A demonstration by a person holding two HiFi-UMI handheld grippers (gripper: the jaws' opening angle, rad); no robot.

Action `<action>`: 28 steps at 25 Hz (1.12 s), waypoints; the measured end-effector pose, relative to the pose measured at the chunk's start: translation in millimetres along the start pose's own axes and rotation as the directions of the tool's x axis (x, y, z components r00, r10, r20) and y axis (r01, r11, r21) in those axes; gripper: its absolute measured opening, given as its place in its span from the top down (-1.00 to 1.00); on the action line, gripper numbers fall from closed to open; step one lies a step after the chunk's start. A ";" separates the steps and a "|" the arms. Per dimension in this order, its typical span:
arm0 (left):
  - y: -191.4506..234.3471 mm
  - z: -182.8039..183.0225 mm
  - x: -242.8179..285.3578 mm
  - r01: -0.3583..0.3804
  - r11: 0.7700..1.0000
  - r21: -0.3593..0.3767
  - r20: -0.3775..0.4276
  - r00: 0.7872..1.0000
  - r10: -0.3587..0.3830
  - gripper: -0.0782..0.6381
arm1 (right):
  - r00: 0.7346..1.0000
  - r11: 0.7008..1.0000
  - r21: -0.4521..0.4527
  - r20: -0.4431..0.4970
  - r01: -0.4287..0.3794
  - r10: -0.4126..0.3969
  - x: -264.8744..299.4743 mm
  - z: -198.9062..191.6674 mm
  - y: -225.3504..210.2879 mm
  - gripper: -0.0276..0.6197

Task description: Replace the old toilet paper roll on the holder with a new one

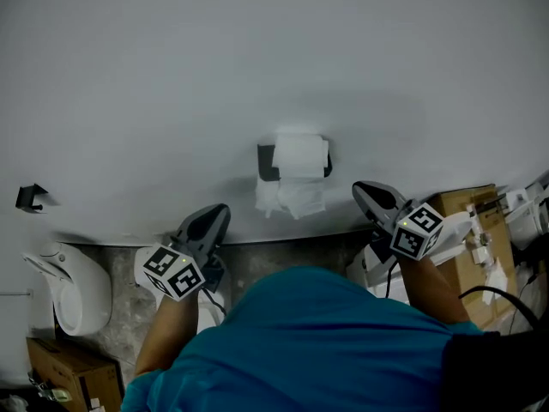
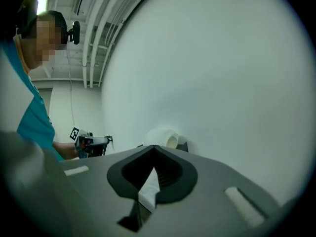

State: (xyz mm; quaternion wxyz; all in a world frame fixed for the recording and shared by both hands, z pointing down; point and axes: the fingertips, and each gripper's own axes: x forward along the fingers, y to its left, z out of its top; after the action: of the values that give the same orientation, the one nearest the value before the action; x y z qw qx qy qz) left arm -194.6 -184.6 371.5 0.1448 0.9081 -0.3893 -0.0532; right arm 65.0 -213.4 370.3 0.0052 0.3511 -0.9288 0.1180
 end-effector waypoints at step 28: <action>-16.0 -18.6 -7.3 -0.019 1.000 -0.017 -0.007 1.000 0.019 0.76 | 0.997 0.998 -0.037 -0.063 -0.042 0.040 2.0 -21.4 19.3 0.91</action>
State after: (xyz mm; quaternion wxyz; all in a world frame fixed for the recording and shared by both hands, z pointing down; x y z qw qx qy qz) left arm -184.7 -164.7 384.2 0.1544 0.9034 -0.3967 -0.0519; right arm 49.3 -195.9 387.2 0.0385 0.3281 -0.9373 0.1114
